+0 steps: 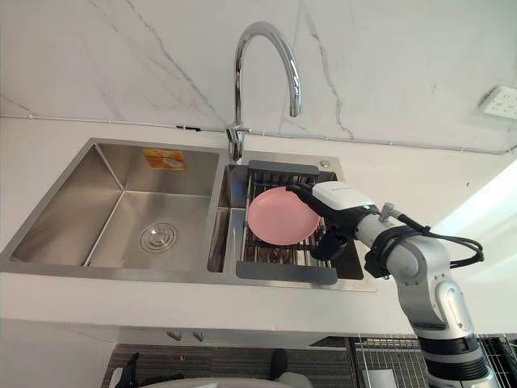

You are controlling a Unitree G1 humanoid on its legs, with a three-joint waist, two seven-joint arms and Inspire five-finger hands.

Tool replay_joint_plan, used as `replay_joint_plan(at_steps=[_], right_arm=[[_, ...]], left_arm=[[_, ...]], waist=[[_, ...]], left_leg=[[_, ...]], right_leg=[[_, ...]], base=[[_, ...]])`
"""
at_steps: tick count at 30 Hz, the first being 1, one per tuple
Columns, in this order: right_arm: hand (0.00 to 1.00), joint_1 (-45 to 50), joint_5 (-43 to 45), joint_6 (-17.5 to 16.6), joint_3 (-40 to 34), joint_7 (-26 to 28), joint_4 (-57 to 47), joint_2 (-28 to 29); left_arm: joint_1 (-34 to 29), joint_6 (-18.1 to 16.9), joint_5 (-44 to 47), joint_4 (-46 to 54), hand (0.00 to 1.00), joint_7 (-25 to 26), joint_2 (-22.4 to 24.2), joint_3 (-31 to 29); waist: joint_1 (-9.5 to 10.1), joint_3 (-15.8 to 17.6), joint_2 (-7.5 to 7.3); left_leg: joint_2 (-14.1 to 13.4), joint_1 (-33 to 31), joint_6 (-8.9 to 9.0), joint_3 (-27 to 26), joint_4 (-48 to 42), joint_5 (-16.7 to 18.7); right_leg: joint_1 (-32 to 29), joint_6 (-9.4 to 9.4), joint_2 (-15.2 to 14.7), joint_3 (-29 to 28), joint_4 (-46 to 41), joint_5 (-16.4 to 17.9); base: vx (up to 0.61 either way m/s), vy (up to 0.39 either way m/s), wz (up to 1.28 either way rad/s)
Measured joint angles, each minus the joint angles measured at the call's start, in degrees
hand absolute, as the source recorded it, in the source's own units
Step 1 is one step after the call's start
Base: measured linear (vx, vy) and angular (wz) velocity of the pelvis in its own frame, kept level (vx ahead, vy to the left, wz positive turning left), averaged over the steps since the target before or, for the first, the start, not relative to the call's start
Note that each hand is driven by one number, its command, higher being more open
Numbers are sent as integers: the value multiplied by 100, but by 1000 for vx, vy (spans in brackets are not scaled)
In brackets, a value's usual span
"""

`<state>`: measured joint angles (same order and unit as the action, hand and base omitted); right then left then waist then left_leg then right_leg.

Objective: Walk over to the sink, pick up the cup, carry it to the dishwasher, place the cup inside the dishwasher, then close the dishwasher door

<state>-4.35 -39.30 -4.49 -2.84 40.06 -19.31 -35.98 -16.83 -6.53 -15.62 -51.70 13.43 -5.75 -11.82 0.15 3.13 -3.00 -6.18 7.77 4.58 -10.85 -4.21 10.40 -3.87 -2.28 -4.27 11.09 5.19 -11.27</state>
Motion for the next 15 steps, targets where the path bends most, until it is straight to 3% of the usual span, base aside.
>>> replay_joint_plan(at_steps=[15], right_arm=[[100,55,-1045,-174,543,-683,614,70]], left_arm=[[23,4,47,2,100,-2,-122,242]], waist=[[47,63,37]], left_leg=[[11,-12,-7,138,18,-7]], right_leg=[[60,-26,-51,149,6,9]], base=[[-21,-5,4]])
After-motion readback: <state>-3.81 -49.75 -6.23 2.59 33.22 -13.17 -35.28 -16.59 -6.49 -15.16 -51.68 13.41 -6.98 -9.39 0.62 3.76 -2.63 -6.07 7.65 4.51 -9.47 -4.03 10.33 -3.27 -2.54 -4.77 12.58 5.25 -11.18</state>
